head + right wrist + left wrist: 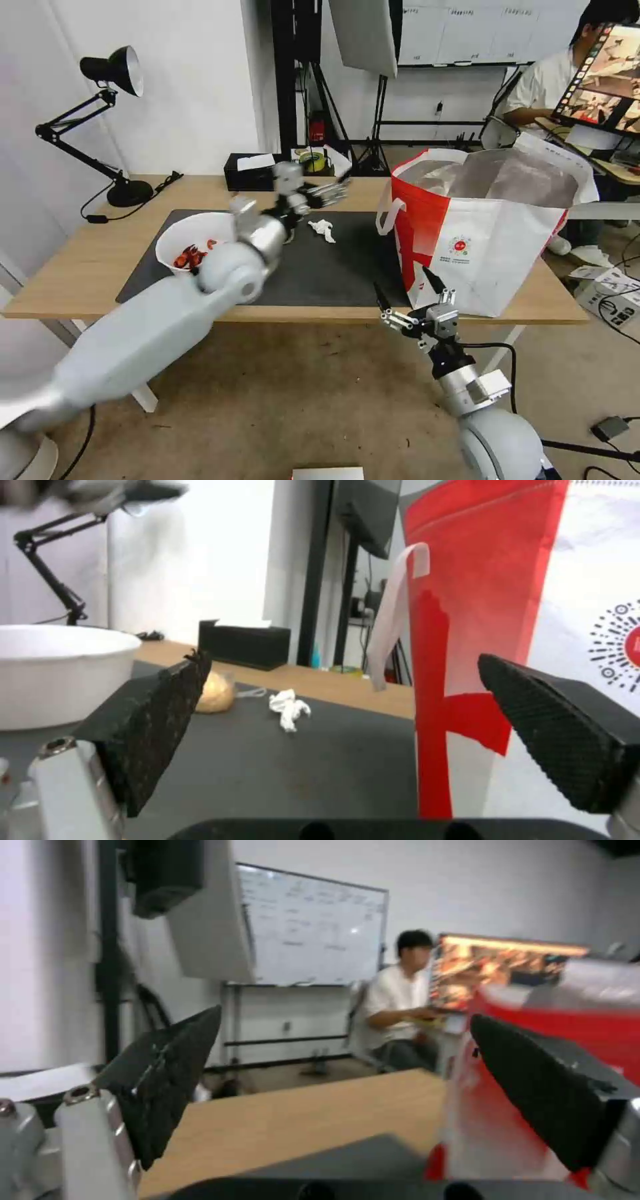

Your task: Pick up the trash from the table and place it into the takeout bag.

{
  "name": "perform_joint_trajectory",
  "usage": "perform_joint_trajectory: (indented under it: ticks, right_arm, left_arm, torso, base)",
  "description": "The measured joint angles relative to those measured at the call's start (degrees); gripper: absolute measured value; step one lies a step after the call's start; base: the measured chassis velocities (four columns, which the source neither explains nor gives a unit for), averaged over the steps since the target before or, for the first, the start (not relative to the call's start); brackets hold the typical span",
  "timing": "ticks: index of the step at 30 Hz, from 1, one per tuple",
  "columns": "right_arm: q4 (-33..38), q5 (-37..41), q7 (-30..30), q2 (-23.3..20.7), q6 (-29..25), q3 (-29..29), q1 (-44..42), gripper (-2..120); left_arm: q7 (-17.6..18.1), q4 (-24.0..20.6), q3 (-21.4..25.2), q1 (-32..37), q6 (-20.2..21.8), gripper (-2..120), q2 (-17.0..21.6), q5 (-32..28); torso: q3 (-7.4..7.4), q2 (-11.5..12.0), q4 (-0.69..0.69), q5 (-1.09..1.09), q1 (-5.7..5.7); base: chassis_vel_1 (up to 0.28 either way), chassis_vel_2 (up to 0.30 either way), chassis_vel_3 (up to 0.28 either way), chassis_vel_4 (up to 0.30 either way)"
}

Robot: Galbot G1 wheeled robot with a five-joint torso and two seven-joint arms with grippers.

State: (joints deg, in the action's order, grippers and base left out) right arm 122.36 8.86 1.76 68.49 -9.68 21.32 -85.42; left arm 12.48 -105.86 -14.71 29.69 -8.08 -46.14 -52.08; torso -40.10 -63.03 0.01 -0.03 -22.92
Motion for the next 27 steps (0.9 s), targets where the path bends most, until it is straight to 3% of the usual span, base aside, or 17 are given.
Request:
perform_joint_trajectory:
  ticks: [1, 4, 6, 7, 8, 12, 15, 17, 18, 19, 21, 27]
  right_arm:
    - [0.0, 0.0, 0.0, 0.0, 0.0, 0.0, 0.0, 100]
    - [0.0, 0.2, 1.3, 0.1, -1.1, -0.9, -0.2, 100]
    - [0.0, 0.4, 1.4, 0.1, -1.3, -1.1, -0.3, 100]
    - [0.2, 0.9, 2.0, 0.1, -1.6, -1.6, -0.5, 100]
    - [0.2, 0.9, 2.0, 0.1, -1.6, -1.6, -0.5, 100]
    - [0.4, 1.0, 4.5, 0.1, -2.7, -1.6, -1.4, 100]
    - [0.4, 1.0, 4.9, 0.1, -2.8, -1.5, -1.5, 100]
    - [0.5, 0.9, 6.8, -0.3, -3.7, -0.1, -3.1, 100]
    - [0.5, 0.9, 6.8, -0.3, -3.7, -0.1, -3.1, 100]
    - [0.7, 0.9, 7.6, -0.6, -4.3, 1.0, -4.1, 100]
    - [0.8, 1.0, 7.9, -0.9, -4.6, 1.9, -5.2, 100]
    - [0.3, 1.1, 8.0, -0.7, -4.7, 1.8, -7.0, 100]
  left_arm:
    - [0.0, 0.0, 0.0, 0.0, 0.0, 100, 0.0, 0.0]
    - [-0.4, -2.2, 7.2, 9.3, -0.9, 100, 1.5, 4.5]
    - [-0.4, -2.6, 8.6, 10.9, -1.0, 100, 1.6, 5.1]
    - [-0.9, -3.7, 13.6, 16.8, -1.7, 100, 1.6, 7.0]
    - [-0.9, -3.7, 13.6, 16.8, -1.7, 100, 1.6, 7.0]
    - [-1.0, -6.3, 23.0, 30.2, -4.7, 100, 1.7, 11.1]
    - [-0.6, -6.6, 23.8, 31.4, -4.8, 100, 1.6, 11.5]
    - [0.4, -8.9, 30.3, 41.5, -5.5, 100, -1.8, 15.8]
    - [0.4, -8.9, 30.3, 41.5, -5.5, 100, -1.8, 15.8]
    - [0.0, -9.2, 35.0, 48.3, -6.6, 100, -5.5, 18.9]
    - [-1.2, -9.2, 39.5, 54.6, -7.6, 100, -9.1, 22.5]
    - [-3.5, -9.2, 44.9, 61.4, -8.1, 100, -11.9, 25.4]
  torso:
    - [0.00, 0.0, 0.00, 0.00, 0.00]
    - [0.00, 0.0, -0.01, 0.01, 0.00]
    - [0.00, 0.0, -0.01, 0.01, 0.00]
    - [0.01, 0.0, -0.02, 0.03, 0.00]
    - [0.01, 0.0, -0.02, 0.03, 0.00]
    - [0.01, 0.0, 0.00, 0.02, 0.00]
    - [0.01, 0.0, 0.00, 0.02, 0.00]
    - [0.00, 0.0, -0.03, 0.04, 0.00]
    - [0.00, 0.0, -0.03, 0.04, 0.00]
    - [0.00, 0.0, -0.01, 0.03, 0.01]
    - [0.00, 0.0, -0.02, 0.02, 0.00]
    - [0.00, 0.0, -0.01, 0.03, 0.01]
  base:
    - [0.000, 0.000, 0.000, 0.000]
    - [0.000, 0.000, 0.000, 0.000]
    - [0.000, 0.000, 0.000, 0.000]
    - [0.000, 0.000, 0.000, 0.000]
    - [0.000, 0.000, 0.000, 0.000]
    - [0.000, 0.000, 0.000, 0.000]
    - [0.000, 0.000, 0.000, 0.000]
    - [0.000, 0.000, 0.000, 0.000]
    - [0.000, 0.000, 0.000, 0.000]
    - [0.000, 0.000, 0.000, 0.000]
    - [0.000, 0.000, 0.000, 0.000]
    - [0.000, 0.000, 0.000, 0.000]
